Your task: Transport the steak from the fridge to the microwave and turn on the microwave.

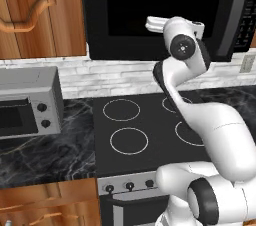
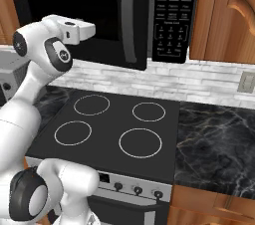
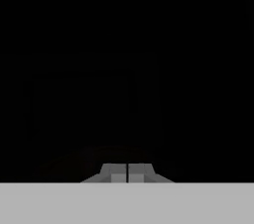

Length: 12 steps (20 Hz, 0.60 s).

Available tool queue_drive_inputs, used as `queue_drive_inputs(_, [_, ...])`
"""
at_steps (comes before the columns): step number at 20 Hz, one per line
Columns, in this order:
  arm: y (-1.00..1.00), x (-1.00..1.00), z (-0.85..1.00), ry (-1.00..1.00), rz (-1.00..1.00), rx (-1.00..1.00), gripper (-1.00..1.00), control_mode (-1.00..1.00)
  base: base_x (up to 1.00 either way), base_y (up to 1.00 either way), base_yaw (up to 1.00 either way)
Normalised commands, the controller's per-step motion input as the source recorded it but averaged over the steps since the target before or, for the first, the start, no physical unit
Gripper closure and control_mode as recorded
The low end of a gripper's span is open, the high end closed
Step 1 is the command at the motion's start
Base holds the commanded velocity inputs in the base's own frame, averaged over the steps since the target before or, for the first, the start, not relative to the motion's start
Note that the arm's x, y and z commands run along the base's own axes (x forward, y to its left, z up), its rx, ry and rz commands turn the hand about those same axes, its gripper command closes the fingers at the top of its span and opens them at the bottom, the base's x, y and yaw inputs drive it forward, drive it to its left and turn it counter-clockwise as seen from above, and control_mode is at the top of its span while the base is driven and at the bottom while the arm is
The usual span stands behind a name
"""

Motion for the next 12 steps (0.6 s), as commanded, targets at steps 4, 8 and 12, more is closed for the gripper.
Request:
queue_drive_inputs(4, [-0.05, 0.29, 0.26, 0.11, 0.11, 0.01, 1.00, -1.00, 0.00, 0.00, 0.00])
queue_drive_inputs(8, [-0.03, 0.42, 0.16, 0.14, 0.09, 0.01, 1.00, -1.00, 0.00, 0.00, 0.00])
queue_drive_inputs(12, [-0.09, 0.58, 0.00, 0.13, 0.07, 0.00, 1.00, -1.00, 0.00, 0.00, 0.00])
